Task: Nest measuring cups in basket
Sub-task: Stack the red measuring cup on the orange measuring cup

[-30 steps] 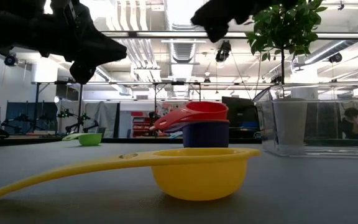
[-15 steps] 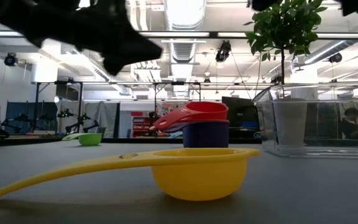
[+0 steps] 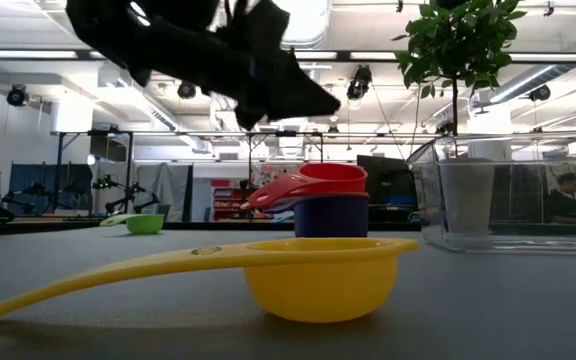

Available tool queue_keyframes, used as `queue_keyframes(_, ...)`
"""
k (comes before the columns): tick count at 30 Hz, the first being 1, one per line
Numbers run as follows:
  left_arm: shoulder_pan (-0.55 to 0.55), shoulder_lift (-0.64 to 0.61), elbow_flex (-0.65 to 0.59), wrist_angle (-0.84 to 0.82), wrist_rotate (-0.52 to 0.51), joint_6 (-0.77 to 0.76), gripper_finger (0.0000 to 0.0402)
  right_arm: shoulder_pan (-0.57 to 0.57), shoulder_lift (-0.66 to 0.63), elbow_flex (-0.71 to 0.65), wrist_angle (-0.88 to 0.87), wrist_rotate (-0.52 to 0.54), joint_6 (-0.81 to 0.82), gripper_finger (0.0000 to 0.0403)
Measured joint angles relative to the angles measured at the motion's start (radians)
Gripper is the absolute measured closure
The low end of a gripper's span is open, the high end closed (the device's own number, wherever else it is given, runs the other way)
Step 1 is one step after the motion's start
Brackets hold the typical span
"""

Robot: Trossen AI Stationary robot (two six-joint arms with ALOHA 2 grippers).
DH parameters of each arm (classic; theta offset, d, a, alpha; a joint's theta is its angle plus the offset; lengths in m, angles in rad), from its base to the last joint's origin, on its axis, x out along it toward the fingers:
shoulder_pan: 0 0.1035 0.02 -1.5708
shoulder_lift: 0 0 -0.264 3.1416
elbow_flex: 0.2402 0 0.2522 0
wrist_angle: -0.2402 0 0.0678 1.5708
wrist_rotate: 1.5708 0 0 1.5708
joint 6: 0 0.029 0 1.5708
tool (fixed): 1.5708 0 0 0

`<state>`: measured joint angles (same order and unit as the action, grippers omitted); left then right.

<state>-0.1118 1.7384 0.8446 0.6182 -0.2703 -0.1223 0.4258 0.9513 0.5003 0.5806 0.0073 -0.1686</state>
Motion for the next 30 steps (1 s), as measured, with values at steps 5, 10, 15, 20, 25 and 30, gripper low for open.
queue_keyframes(5,0.065,0.069,0.006,0.005,0.011,-0.063,0.0352,0.000,0.000,-0.001,0.000,-0.007,-0.004,0.0394)
queue_keyframes(10,0.097,0.125,0.006,0.045,0.062,-0.106,0.0352,0.000,0.004,-0.003,0.001,-0.006,-0.002,0.0394)
queue_keyframes(15,0.100,0.140,0.006,0.047,0.068,-0.107,0.0352,0.000,0.015,-0.004,0.000,-0.006,0.001,0.0394)
queue_keyframes(20,0.109,0.136,0.006,0.047,0.068,-0.103,0.0352,0.000,0.017,-0.004,0.001,-0.006,0.002,0.0394)
queue_keyframes(25,0.117,0.152,0.005,0.031,0.067,-0.113,0.0352,0.000,0.017,-0.004,0.001,-0.005,0.003,0.0394)
queue_keyframes(30,0.122,0.151,0.004,0.029,0.064,-0.120,0.0352,-0.001,0.017,-0.004,0.001,-0.004,0.001,0.0394)
